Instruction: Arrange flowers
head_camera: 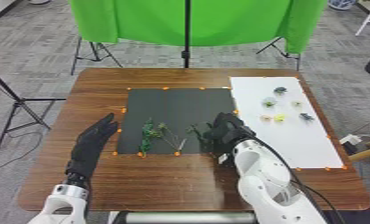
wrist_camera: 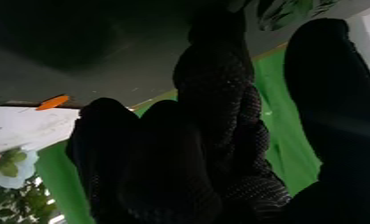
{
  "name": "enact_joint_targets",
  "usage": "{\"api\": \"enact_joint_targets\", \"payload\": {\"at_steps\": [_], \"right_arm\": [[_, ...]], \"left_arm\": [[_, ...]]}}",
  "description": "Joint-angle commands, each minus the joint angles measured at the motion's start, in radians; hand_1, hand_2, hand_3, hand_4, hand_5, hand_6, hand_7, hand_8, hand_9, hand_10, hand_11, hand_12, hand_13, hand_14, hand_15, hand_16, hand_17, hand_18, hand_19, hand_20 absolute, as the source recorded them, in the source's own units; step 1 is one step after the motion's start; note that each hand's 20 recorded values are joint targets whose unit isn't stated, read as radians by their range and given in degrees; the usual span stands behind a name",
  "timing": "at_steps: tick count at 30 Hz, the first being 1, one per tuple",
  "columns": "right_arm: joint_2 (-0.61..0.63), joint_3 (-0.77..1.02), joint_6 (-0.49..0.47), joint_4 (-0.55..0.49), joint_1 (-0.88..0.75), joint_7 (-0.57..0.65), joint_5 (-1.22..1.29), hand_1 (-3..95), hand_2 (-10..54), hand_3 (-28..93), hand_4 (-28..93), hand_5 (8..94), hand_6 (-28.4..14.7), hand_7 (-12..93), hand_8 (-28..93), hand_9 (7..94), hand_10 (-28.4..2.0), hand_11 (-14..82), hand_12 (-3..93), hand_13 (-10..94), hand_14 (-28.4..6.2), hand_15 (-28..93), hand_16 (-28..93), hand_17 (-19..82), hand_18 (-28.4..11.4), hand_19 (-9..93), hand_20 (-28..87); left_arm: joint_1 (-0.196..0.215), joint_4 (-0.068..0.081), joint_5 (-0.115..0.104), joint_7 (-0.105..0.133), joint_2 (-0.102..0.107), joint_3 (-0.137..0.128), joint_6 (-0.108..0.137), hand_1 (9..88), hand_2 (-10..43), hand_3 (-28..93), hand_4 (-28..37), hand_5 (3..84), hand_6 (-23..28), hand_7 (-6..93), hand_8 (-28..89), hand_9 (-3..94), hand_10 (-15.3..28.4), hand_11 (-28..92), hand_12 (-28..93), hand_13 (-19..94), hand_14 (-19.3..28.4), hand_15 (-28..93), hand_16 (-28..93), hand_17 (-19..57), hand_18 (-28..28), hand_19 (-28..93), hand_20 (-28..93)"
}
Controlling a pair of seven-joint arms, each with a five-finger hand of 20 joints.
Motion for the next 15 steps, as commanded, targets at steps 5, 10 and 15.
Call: {"api": "enact_joint_targets", "payload": {"at_steps": [5,10,15], "right_arm": [[0.056,0.101,0.087,-0.066,0.035,0.026,-0.072,34.1,-9.5,58,-7,76.1,-4.4,38,-8,85.7,-13.0,51.4,27.2,91,-4.0,68,34,70,-11.9,93,68],[0.099,0.157,-0.067,-0.039,0.080,0.065,-0.107,33.9,-9.5,61,-7,70.1,-3.8,22,-6,80.8,-15.4,35.2,29.3,86,-5.3,69,35,65,-13.5,93,68],[0.121,0.162,-0.142,0.037,0.115,0.063,-0.160,35.2,-9.5,62,-7,62.8,-2.2,14,-6,73.7,-17.3,23.8,27.3,82,-6.7,69,35,62,-14.1,93,66]], "left_arm": [[0.006,0.011,0.000,0.000,-0.007,0.000,-0.011,18.8,-9.5,68,-21.1,41.5,0.9,4.8,-5,41.6,11.0,7,14,28,13.1,7,1,1.2,10.0,0,15],[0.007,0.010,0.000,0.001,-0.008,0.002,-0.007,19.0,-9.5,68,-21.1,41.6,0.9,5.0,-5,41.6,11.0,7,14,28,13.1,7,1,1.2,10.0,1,15],[0.006,0.010,0.002,0.000,-0.010,0.003,-0.008,19.1,-9.5,68,-20.9,41.8,1.0,5.0,-5,41.6,10.9,7,13,28,12.9,7,1,1.2,9.9,0,15]]}}
